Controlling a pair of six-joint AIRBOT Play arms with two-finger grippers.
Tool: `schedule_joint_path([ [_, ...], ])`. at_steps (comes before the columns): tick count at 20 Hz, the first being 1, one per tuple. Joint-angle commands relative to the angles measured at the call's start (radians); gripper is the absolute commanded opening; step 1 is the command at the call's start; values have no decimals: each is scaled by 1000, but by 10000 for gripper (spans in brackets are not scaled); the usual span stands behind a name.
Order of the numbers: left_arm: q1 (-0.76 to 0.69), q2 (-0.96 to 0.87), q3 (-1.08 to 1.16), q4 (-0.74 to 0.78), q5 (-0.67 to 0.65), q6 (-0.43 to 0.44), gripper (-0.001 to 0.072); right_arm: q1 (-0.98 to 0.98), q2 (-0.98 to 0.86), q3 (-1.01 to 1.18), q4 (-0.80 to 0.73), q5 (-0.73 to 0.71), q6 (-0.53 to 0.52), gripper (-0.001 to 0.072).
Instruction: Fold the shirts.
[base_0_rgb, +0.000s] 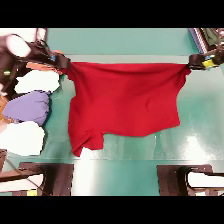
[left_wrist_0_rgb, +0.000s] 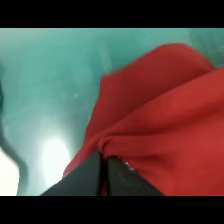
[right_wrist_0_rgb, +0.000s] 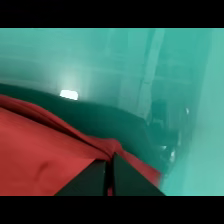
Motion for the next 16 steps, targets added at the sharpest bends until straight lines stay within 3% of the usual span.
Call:
schedule_joint_path([
  [1, 0, -154, -18, 23, 151, -14, 25, 2, -133, 1, 4, -111, 8, 14],
  [9, 0, -50, 118, 43, 100, -24, 24, 3, -46, 105, 3, -153, -23, 14],
  [16, 0, 383, 351, 59, 79, -23, 25, 8, 301, 362, 1, -95, -68, 15],
])
